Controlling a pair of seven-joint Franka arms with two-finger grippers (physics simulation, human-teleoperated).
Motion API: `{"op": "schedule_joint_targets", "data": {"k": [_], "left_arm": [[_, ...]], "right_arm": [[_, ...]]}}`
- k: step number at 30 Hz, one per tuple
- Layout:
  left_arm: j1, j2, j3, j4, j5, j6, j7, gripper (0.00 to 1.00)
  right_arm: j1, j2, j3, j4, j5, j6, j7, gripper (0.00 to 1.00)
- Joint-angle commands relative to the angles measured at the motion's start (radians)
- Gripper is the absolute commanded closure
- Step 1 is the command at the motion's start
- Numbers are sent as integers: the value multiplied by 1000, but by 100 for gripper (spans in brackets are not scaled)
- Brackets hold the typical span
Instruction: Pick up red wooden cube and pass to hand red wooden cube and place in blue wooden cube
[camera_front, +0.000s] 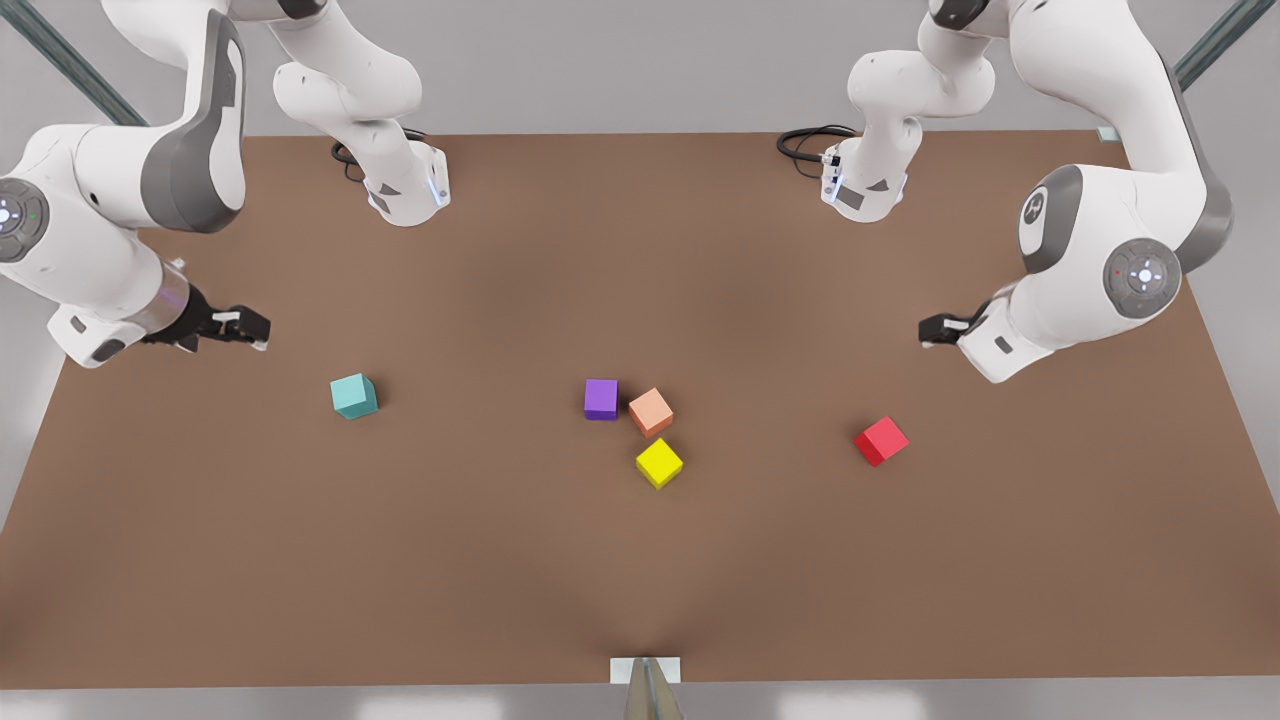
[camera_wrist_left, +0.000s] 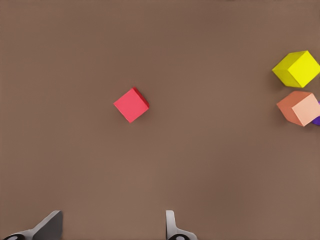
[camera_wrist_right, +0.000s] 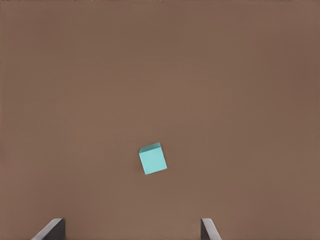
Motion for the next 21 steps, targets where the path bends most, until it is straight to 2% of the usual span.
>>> {"op": "schedule_joint_targets", "data": {"k": [1, 4, 5, 8, 10, 12, 17, 21], "left_arm": [[0, -1, 0, -2, 0, 50, 21, 0], [0, 13, 1, -15, 0, 61, 18, 0], [0, 40, 3, -40, -2, 133, 12, 0], [28, 198, 3, -14, 0, 194, -72, 0], [8, 240, 10, -63, -2, 418, -393, 0], [5, 241, 41, -176, -71, 633, -499, 0], [7, 246, 62, -327, -198, 774, -527, 0], [-6, 274, 78, -402, -192, 809, -557, 0]], "right_arm": [[-13, -4, -2, -10, 32, 57, -66, 0], [-14, 9, -2, -11, 18, 56, -57, 0], [-14, 12, -2, -11, 18, 57, -55, 0], [-16, 21, -2, -11, 18, 59, -66, 0], [-16, 21, -2, -13, 20, 61, -64, 0], [-19, 16, -4, -13, 20, 61, -66, 0], [-19, -21, -2, -50, 17, 64, -67, 0], [-22, -33, -4, -69, 18, 62, -67, 0]]}}
